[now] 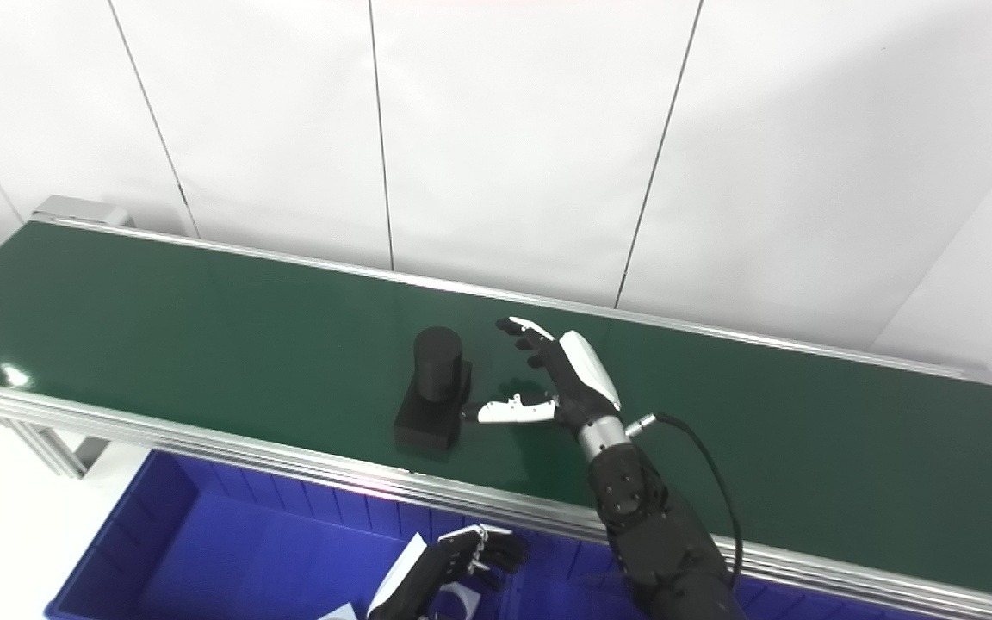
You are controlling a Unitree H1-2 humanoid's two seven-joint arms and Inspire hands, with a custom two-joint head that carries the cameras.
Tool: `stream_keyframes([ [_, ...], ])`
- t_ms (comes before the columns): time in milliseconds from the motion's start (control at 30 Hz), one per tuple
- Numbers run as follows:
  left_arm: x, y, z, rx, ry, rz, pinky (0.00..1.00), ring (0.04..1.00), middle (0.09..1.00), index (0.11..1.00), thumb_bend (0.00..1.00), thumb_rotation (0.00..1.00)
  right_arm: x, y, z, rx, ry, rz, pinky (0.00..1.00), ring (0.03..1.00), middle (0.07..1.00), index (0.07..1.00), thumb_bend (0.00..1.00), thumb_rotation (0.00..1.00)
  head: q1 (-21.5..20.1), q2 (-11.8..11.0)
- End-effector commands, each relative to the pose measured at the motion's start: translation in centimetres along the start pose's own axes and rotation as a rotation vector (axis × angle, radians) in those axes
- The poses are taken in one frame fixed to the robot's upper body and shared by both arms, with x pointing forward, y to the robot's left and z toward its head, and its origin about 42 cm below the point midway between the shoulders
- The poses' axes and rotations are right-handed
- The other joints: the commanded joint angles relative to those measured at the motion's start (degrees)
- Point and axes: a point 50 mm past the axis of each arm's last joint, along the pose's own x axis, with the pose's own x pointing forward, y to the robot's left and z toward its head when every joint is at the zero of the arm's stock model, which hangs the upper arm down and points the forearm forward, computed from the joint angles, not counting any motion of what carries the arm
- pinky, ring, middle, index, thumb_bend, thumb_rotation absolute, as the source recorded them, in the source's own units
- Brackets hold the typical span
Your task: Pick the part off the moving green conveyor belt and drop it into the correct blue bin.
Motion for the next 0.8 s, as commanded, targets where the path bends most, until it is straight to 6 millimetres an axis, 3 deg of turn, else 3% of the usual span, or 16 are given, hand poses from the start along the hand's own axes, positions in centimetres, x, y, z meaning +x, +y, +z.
stream_keyframes([
  [0,0.7,-0.3,1.4,-0.013,-0.081,0.019,0.56,0.653,0.68,0.683,0.82,0.08,1.8,-1.4,2.9,-0.024,-0.102,-0.038,0.76,0.852,0.873,0.852,1.0,0.38,0.28,0.07],
  [633,0.7,-0.5,1.7,-0.021,-0.09,0.009,0.59,0.66,0.682,0.679,0.83,0.06,2.3,-0.6,4.1,-0.02,-0.147,-0.034,0.73,0.829,0.861,0.835,0.99,0.38,0.01,0.57],
  [767,0.7,-0.5,1.7,-0.024,-0.09,0.009,0.59,0.663,0.685,0.68,0.83,0.07,2.3,-0.6,4.2,-0.022,-0.155,-0.065,0.7,0.783,0.818,0.789,0.98,0.34,-0.02,0.59],
])
